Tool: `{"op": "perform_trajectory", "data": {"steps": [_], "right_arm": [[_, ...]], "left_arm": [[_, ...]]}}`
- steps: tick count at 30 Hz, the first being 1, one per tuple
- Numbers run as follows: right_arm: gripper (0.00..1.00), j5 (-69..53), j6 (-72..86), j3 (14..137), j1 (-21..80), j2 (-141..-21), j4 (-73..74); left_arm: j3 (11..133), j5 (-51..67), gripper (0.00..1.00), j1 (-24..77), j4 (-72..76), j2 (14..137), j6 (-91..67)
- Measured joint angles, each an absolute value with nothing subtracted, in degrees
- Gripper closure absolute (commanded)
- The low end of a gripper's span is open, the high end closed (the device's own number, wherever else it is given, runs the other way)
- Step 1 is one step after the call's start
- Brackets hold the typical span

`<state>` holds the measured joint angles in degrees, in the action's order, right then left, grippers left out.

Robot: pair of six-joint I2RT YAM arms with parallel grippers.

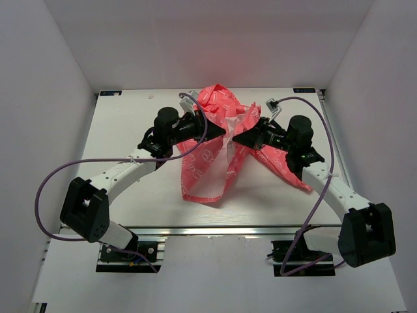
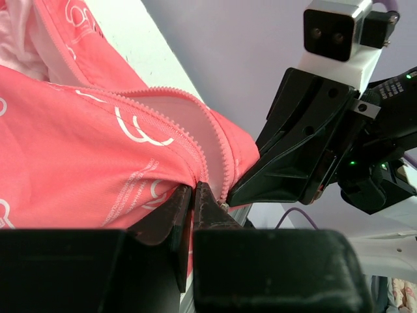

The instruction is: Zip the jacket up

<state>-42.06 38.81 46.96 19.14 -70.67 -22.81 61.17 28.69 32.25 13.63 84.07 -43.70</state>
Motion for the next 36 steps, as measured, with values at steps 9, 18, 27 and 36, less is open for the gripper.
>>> {"op": "perform_trajectory", "data": {"steps": [9,18,27,36], "right_arm": [[1.0,-42.5,38.9,47.0,19.2,-71.3,-23.2],[1.0,-42.6,39.9,47.0,19.2,-72.9,-24.6],[1.0,-42.6,41.6,47.0,19.2,-72.9,-27.3],[1.0,-41.9,43.3,47.0,19.2,-73.5,-27.4]], "left_arm": [[60.7,29.0,1.0,32.2,14.6,84.1,-43.8],[60.4,29.3,1.0,32.2,15.0,84.1,-43.6],[60.4,29.4,1.0,32.2,15.0,84.1,-43.5],[58.8,31.0,1.0,32.2,17.0,83.8,-43.1]]}}
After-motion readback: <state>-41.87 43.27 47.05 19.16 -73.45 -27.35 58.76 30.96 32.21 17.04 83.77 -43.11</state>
